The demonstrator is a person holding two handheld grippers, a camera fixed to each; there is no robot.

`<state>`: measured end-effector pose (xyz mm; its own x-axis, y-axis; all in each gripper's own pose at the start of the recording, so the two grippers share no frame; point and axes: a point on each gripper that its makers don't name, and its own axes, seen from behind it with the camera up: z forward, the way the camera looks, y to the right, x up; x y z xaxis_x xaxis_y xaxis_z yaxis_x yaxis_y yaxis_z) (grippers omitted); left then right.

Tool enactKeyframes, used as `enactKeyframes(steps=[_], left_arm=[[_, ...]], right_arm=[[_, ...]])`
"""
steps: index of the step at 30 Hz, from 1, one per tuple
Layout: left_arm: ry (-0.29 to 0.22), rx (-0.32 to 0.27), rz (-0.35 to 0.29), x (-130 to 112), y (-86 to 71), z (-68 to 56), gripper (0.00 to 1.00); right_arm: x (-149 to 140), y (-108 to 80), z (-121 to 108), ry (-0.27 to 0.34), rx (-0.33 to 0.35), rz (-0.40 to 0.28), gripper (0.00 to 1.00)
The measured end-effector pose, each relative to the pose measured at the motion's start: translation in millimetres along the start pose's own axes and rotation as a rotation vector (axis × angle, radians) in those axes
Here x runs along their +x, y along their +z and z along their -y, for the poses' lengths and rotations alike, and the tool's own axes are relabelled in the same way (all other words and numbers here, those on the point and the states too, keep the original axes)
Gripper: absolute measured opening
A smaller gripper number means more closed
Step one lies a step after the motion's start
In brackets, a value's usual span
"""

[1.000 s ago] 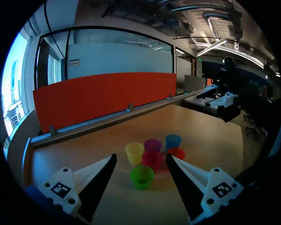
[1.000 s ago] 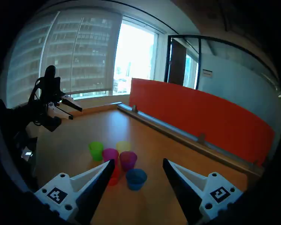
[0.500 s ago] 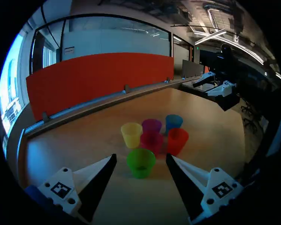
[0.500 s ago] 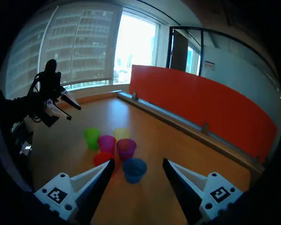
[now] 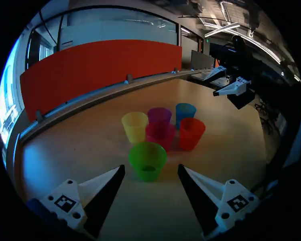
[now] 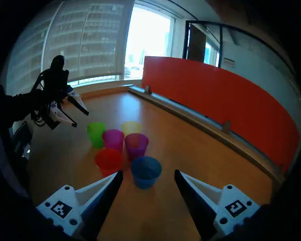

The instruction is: Pour water

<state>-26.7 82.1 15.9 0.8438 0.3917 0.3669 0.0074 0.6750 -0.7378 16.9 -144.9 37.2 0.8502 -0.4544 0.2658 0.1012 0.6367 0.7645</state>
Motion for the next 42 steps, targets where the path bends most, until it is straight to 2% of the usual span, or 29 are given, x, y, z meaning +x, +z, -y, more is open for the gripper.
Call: enactKeyframes(steps=[17, 33, 42], left_arm=[[0.023, -0.020, 0.083, -25, 37.1, 1.6, 0.98], [0.033, -0.031, 0.106, -28, 65.0, 7.5, 0.98], [0.027, -0.050, 0.101, -25, 76.3, 5.9, 0.98]], right_arm=[[-31, 32.5, 3, 0.021, 0.031, 0.059, 1.00], [-46, 59.7, 4, 0.026, 0.056, 0.097, 1.00], [-49, 72.7, 7, 0.029, 0.071, 0.107, 1.00]])
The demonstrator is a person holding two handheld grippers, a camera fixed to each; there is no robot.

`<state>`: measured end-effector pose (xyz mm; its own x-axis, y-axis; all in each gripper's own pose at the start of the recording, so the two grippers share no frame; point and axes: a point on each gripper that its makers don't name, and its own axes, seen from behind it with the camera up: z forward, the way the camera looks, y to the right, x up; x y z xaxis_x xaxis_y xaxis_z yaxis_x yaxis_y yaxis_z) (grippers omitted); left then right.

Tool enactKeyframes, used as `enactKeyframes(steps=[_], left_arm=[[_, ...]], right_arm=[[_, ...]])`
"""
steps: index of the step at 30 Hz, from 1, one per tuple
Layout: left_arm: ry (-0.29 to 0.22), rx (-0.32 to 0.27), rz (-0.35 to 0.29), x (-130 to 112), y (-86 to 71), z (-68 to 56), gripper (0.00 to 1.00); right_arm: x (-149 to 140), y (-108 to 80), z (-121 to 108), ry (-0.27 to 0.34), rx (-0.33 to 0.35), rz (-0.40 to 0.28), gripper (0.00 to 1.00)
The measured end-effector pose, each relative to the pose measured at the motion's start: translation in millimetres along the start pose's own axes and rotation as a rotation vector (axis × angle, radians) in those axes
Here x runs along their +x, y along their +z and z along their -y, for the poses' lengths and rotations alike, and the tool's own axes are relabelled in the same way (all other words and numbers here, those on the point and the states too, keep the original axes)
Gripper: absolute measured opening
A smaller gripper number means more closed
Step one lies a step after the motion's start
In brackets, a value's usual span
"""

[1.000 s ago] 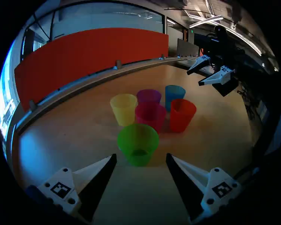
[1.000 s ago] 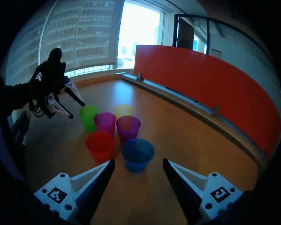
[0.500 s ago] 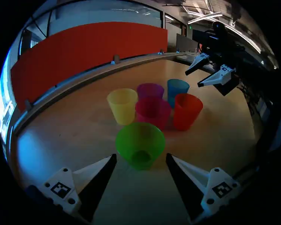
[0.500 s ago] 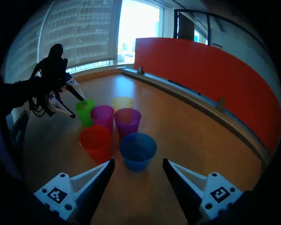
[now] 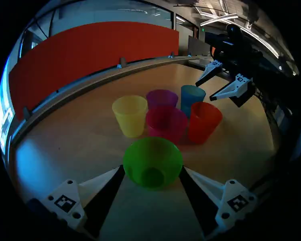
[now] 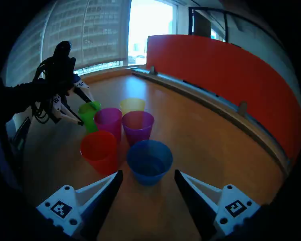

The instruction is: Pour water

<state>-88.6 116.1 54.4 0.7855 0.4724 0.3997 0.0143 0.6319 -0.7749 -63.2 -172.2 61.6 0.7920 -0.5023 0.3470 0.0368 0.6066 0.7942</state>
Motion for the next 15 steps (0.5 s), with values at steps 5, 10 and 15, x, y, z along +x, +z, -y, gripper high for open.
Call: enactKeyframes(steps=[5, 10, 15], left_arm=[[-0.004, -0.015, -0.002, 1.7, 4.3, -2.6, 0.98], [-0.006, -0.015, -0.003, 2.0, 7.4, -1.7, 0.98], [-0.011, -0.023, -0.007, 2.8, 8.4, -3.0, 0.97]], right_arm=[[0.2, 4.3, -0.7, 0.000, 0.002, 0.000, 1.00], [0.3, 7.0, -0.8, 0.000, 0.006, 0.000, 1.00], [-0.5, 7.4, -0.8, -0.003, 0.006, 0.001, 1.00]])
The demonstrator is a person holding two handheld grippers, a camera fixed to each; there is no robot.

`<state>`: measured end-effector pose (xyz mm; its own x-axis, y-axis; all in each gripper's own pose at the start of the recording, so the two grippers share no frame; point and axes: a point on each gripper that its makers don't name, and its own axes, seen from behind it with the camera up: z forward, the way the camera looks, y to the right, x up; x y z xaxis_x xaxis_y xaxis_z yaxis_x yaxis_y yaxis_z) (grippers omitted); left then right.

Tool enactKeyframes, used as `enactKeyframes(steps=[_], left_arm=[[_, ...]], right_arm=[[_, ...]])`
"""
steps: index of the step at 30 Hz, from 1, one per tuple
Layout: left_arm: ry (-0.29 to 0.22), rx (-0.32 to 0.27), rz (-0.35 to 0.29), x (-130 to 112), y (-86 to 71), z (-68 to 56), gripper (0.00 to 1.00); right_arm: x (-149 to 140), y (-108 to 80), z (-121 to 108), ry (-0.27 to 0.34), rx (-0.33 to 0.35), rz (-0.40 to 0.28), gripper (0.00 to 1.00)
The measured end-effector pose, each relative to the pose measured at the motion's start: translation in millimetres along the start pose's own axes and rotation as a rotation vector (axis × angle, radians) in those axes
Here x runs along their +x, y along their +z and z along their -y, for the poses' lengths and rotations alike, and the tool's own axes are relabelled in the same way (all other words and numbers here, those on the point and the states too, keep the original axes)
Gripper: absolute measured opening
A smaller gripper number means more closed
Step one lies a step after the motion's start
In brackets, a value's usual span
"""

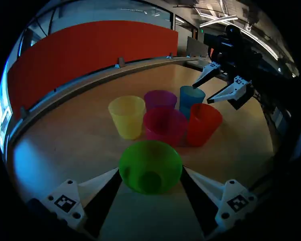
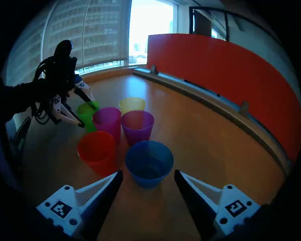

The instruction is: Pour water

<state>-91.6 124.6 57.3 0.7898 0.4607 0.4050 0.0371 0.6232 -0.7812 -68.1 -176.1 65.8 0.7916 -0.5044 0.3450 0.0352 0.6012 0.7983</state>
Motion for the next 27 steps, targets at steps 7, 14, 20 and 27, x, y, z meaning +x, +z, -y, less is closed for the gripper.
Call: enactKeyframes(steps=[7, 14, 20, 27], left_arm=[[-0.005, 0.003, 0.000, 0, 1.4, 1.3, 0.85], [0.000, 0.002, 0.007, -1, 0.4, 1.7, 0.85], [-0.003, 0.005, 0.008, -2, -0.5, 2.7, 0.85], [-0.005, 0.004, 0.002, -1, -1.6, 3.4, 0.85]], right_arm=[[0, 1.7, 0, 0.001, 0.003, 0.001, 0.99], [-2, 6.7, 1, -0.004, 0.005, 0.008, 1.00], [1, 17.7, 1, -0.004, 0.004, 0.012, 1.00], [3, 29.8, 0, 0.000, 0.002, 0.011, 1.00]])
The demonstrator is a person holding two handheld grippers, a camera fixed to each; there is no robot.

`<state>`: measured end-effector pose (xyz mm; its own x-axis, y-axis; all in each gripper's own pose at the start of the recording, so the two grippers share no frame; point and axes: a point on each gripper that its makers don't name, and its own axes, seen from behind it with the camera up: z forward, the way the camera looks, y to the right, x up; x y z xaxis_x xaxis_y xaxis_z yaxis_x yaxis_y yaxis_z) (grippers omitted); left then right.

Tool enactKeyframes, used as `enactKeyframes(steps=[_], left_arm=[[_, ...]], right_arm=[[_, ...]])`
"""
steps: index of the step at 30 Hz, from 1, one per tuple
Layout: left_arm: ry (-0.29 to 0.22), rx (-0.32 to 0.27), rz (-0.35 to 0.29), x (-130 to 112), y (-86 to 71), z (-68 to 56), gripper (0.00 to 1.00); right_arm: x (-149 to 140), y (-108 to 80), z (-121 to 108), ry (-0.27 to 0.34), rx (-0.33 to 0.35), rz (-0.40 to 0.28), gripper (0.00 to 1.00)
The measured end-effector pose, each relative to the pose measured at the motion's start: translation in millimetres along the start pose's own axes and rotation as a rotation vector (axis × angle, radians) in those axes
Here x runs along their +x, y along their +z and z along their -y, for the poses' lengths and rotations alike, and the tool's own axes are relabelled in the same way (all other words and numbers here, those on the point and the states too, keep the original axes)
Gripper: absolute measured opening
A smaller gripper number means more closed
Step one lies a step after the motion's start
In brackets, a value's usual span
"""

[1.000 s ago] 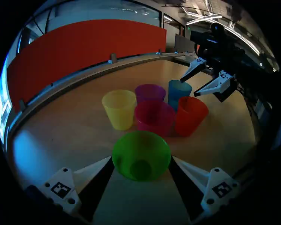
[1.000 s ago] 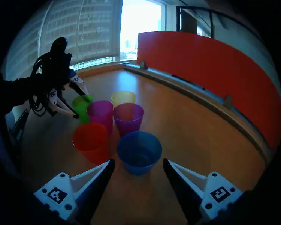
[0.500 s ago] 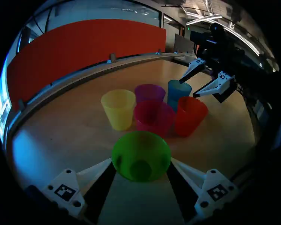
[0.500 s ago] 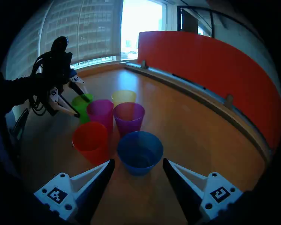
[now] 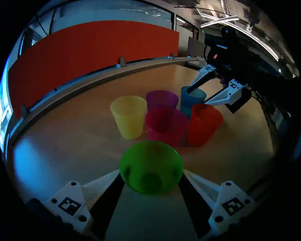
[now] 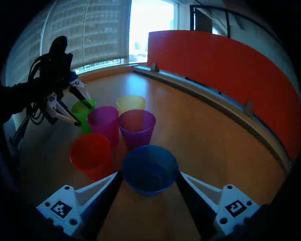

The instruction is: Pour water

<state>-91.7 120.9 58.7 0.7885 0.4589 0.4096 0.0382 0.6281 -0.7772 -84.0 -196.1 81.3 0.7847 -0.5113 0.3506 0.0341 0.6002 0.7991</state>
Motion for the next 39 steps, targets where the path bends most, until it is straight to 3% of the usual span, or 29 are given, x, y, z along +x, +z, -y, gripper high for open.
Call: enactKeyframes(steps=[6, 13, 23, 30, 39], left_arm=[[0.003, 0.000, -0.006, 1, -0.7, -1.0, 0.85], [-0.001, -0.003, -0.012, 4, -1.4, -2.0, 0.85], [-0.007, 0.003, -0.028, 7, -5.8, -3.3, 0.85], [-0.010, 0.012, -0.050, 15, -13.9, -5.3, 0.85], [-0.006, 0.037, -0.106, 37, -37.9, -12.7, 0.85]], right_arm=[[-3, 5.3, -3, -0.012, -0.015, 0.006, 0.99], [-2, 8.2, -3, -0.007, -0.022, -0.004, 0.90], [-2, 4.2, -3, 0.010, -0.028, -0.017, 0.90], [9, -7.0, -4, 0.015, -0.043, -0.051, 0.90], [38, -36.0, 1, 0.016, -0.061, -0.117, 0.90]])
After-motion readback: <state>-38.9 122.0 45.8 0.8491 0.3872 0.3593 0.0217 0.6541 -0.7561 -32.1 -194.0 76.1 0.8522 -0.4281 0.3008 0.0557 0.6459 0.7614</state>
